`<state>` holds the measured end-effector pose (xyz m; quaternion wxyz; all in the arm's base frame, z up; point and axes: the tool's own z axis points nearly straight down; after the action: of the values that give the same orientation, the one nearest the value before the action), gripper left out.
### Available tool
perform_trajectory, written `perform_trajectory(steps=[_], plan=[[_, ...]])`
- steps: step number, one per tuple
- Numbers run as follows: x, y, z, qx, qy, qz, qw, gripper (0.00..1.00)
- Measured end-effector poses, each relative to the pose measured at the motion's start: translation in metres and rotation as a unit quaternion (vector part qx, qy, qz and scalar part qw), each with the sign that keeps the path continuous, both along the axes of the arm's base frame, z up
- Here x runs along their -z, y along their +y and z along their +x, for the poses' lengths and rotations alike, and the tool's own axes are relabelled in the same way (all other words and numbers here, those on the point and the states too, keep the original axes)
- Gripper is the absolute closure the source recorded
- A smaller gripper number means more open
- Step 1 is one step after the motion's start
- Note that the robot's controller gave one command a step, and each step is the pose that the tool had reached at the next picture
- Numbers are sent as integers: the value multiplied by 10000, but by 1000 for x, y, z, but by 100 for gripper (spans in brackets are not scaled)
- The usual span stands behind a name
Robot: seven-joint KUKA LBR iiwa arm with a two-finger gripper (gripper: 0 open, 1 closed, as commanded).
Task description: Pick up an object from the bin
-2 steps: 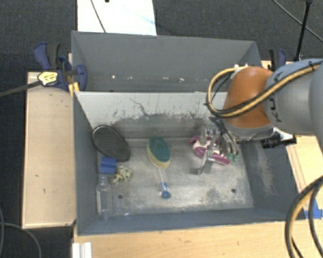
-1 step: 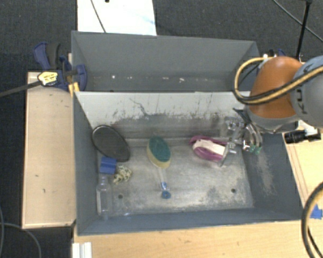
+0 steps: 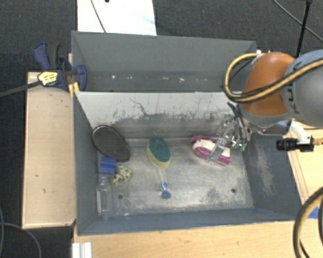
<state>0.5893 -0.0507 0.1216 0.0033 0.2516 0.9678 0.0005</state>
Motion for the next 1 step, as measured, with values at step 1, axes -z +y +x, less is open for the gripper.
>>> perform_trajectory(steps=[1], plan=[[52, -5, 2, 904, 29, 5, 9959, 0]])
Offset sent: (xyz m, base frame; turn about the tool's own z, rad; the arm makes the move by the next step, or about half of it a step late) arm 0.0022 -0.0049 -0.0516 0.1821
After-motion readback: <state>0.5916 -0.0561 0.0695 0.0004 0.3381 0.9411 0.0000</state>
